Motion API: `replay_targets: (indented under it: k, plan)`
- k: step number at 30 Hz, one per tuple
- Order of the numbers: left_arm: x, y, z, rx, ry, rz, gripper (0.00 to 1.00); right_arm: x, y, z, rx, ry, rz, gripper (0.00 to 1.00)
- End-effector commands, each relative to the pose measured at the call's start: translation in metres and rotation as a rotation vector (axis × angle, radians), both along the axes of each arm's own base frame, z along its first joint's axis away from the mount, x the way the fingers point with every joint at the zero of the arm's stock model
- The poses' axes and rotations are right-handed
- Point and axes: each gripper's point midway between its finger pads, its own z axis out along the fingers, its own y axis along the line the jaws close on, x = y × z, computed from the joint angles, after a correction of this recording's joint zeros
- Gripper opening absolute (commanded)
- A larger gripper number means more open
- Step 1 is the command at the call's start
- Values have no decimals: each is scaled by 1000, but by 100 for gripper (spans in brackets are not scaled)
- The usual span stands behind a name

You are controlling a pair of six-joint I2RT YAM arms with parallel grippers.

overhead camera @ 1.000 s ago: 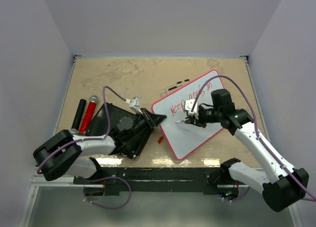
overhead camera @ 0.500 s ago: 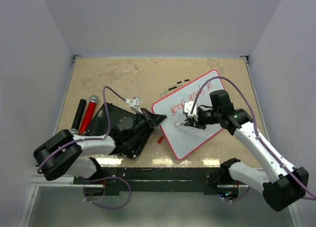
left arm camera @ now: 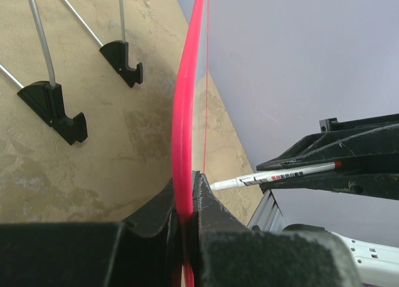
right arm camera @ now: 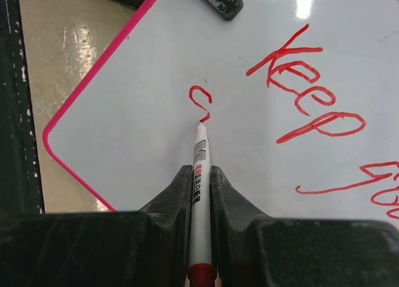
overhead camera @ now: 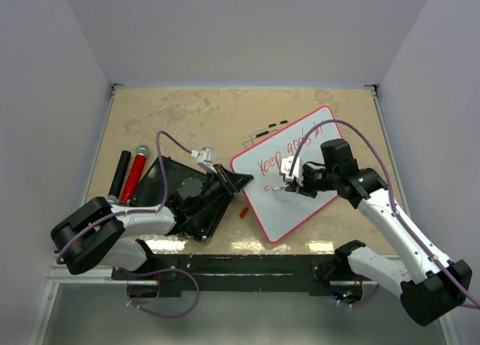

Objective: Write a sentence on the whiteboard
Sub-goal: Pick up the sentence from the whiteboard.

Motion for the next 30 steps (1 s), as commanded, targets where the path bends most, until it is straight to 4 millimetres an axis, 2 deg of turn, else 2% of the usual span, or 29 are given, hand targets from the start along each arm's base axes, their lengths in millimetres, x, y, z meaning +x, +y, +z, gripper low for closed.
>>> replay_targets:
  k: [1, 5, 8, 12, 14, 17, 30]
  plan:
    - [7, -1, 23, 7, -103, 17, 0, -17, 0, -9, -27, 38, 87, 0]
    - [8, -2, 25, 2, -107, 17, 0, -25, 3, -11, -21, 65, 140, 0]
    - [8, -2, 24, 3, -106, 17, 0, -24, 11, -3, 21, 68, 153, 0]
    - [8, -2, 21, 10, -100, 15, 0, -10, 22, 25, 102, 4, 111, 0]
    - [7, -2, 20, 11, -99, 14, 0, -10, 22, 34, 129, 3, 107, 0]
    - [7, -1, 18, 14, -97, 15, 0, -10, 17, 39, 136, -5, 102, 0]
    - [2, 3, 16, 12, -100, 5, 0, -2, -5, 37, 116, -38, -18, 0]
